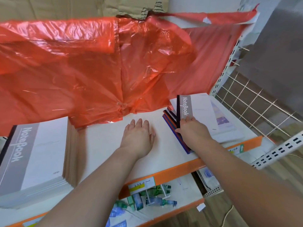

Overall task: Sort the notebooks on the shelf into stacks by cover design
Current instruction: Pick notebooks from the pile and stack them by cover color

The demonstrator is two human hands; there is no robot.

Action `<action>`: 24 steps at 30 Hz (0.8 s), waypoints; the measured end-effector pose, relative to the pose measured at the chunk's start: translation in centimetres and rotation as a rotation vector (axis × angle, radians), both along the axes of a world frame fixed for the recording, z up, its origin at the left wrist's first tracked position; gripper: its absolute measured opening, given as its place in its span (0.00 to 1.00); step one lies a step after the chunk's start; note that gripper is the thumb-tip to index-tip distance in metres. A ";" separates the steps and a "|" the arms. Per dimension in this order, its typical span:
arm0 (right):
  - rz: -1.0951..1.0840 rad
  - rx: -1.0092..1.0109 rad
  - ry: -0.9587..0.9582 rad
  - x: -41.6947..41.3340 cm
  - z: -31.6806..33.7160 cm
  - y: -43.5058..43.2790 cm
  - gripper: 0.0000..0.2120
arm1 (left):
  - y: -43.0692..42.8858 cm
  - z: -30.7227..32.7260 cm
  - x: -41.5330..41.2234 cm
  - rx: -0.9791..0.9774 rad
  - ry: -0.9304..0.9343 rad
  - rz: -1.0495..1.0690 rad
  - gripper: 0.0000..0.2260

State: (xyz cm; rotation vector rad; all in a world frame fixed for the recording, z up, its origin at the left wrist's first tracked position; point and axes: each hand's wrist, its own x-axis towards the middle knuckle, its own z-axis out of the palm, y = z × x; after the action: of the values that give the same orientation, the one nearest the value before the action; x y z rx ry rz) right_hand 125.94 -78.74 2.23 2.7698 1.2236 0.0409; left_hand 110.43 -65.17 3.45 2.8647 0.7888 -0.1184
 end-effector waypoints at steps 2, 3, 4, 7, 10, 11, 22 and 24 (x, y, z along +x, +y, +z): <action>-0.002 -0.002 0.049 0.2 0.8 0.0 0.19 | 0.1 0.0 0.2 -0.006 0.000 -0.009 0.26; -0.004 0.004 0.071 0.2 1.3 -0.2 0.18 | 0.2 -0.1 0.3 -0.013 -0.001 -0.011 0.26; -0.004 0.013 0.081 0.1 1.8 -0.4 0.18 | 0.3 -0.1 0.5 -0.018 -0.002 -0.013 0.25; 0.027 0.020 0.028 -0.2 2.2 -1.0 0.14 | 0.5 -0.4 0.7 -0.009 -0.010 -0.032 0.25; 0.045 0.025 -0.017 -0.6 1.9 -1.4 0.10 | 0.7 -0.6 1.0 -0.008 -0.011 -0.046 0.25; 0.035 0.033 -0.020 -0.7 1.8 -1.5 0.10 | 0.8 -0.6 1.0 -0.009 -0.015 -0.051 0.25; 0.466 0.463 -0.293 -7.7 0.7 0.6 0.16 | 0.1 0.9 1.8 -1.498 -0.645 0.627 0.14; 0.556 0.443 -0.146 -8.3 0.3 0.8 0.09 | 0.1 0.8 1.3 -1.518 -0.682 0.668 0.10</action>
State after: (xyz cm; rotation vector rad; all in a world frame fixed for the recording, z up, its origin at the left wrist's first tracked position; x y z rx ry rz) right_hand 117.66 -77.99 2.50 2.5729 2.1071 0.6150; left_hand 111.76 -65.05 4.23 1.0354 0.8505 0.2382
